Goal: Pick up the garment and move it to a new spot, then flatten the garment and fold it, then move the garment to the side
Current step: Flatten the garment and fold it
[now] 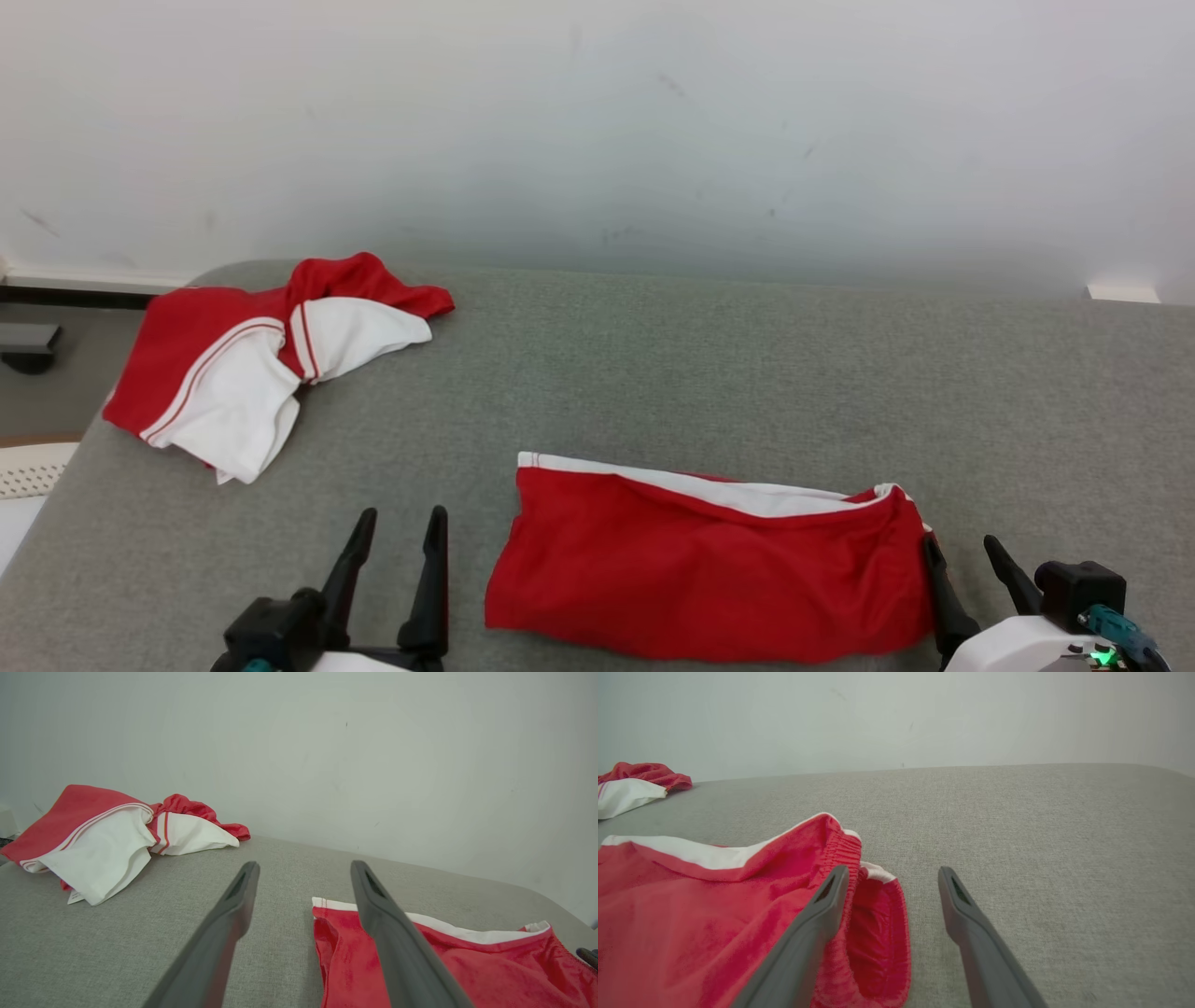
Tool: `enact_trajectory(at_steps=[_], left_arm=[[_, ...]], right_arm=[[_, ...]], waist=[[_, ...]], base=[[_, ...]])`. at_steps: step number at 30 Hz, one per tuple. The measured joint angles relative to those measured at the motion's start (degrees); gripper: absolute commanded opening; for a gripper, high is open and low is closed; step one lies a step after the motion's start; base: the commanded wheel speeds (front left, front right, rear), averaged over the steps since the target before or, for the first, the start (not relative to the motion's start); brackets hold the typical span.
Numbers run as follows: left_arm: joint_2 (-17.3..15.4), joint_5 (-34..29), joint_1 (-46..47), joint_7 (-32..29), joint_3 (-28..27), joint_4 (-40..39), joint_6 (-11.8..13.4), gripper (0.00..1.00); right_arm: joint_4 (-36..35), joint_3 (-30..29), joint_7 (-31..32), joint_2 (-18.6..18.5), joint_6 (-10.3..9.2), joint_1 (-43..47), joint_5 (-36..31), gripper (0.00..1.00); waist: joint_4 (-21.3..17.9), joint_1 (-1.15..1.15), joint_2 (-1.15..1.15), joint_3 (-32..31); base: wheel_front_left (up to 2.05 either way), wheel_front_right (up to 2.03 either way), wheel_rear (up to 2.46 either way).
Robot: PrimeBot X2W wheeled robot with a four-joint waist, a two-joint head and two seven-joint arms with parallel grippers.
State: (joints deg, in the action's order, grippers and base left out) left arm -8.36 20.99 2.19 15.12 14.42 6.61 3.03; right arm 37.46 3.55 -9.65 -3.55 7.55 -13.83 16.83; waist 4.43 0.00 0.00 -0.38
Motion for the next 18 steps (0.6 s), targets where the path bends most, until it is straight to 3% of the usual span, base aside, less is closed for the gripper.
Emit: enact_trajectory(at_steps=[9,16,17,18], left_arm=[[3.4,-3.4,0.2,0.0,-2.6,3.6,-4.6,1.00],[4.4,-5.0,0.3,0.0,-4.6,4.7,-6.5,1.00],[4.6,-5.2,0.3,0.0,-4.8,4.9,-6.6,1.00],[4.7,-5.3,0.3,0.0,-4.9,5.0,-6.9,1.00]], right_arm=[[11.2,2.0,-0.3,0.3,0.00,-4.0,1.7,1.00],[19.0,2.6,1.1,0.3,0.00,-7.4,4.4,1.00],[19.5,3.2,1.3,0.3,0.00,-7.8,4.8,0.97],[19.9,3.8,1.7,0.3,0.00,-8.1,5.7,0.67]], waist=[[2.0,0.00,0.00,0.6],[3.1,0.00,0.00,1.1],[3.2,0.00,0.00,1.0],[3.2,0.00,0.00,1.0]], base=[[0.00,0.00,0.00],[0.00,0.00,0.00],[0.00,0.00,0.00],[0.00,0.00,0.00]])
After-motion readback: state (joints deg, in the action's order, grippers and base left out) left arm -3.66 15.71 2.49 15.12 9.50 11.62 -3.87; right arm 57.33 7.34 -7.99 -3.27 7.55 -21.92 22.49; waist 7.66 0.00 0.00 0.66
